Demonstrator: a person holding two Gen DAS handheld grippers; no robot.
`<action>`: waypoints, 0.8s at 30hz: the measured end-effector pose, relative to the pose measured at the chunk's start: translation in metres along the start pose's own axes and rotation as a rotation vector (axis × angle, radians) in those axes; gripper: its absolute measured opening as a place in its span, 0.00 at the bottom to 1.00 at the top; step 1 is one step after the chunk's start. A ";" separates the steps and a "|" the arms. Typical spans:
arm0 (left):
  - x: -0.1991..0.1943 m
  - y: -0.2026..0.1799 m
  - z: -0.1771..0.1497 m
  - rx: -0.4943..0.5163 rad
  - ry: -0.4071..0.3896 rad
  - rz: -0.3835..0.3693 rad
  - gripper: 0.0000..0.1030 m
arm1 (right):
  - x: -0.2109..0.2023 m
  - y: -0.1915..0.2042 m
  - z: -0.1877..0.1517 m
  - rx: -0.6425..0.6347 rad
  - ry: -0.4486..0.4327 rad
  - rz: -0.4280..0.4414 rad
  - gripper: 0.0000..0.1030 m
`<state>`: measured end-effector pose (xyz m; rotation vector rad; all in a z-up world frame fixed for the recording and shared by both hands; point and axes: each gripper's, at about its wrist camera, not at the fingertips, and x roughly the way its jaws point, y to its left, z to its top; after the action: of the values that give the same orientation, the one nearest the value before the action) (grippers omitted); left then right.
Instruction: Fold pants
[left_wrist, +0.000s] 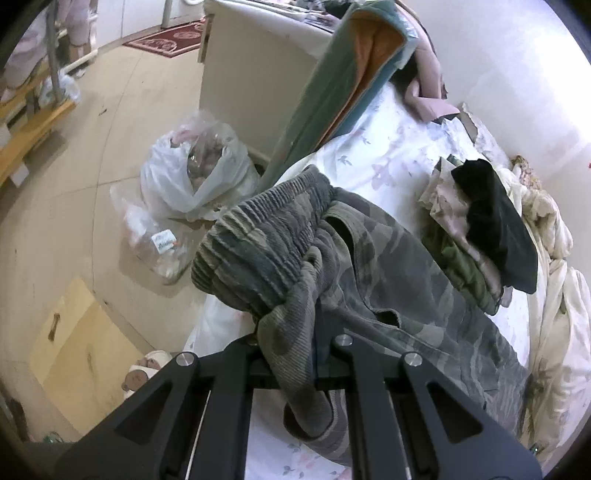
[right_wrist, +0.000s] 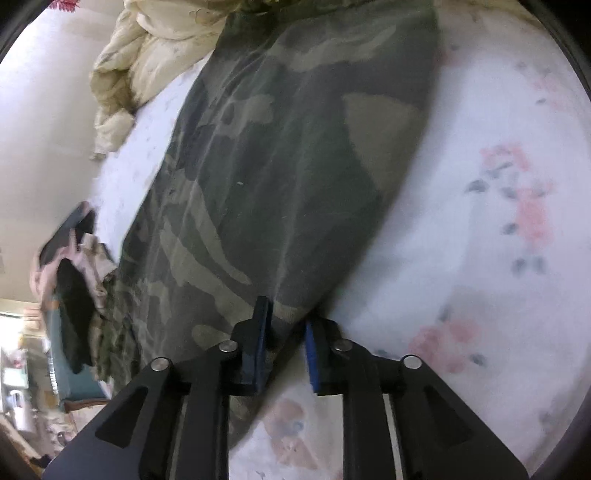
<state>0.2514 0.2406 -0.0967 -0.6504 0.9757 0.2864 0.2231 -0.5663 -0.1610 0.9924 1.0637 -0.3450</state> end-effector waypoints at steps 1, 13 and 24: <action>-0.001 -0.001 0.001 -0.011 -0.003 -0.006 0.06 | -0.006 0.003 -0.002 -0.030 -0.009 -0.055 0.35; -0.074 -0.157 -0.044 0.486 -0.276 0.081 0.06 | -0.071 0.083 -0.038 -0.244 -0.081 0.078 0.55; 0.008 -0.369 -0.228 1.103 -0.182 0.112 0.10 | -0.096 0.086 -0.007 -0.217 -0.133 0.157 0.57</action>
<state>0.2881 -0.1894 -0.0522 0.4321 0.8389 -0.1159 0.2300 -0.5334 -0.0365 0.8401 0.8771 -0.1604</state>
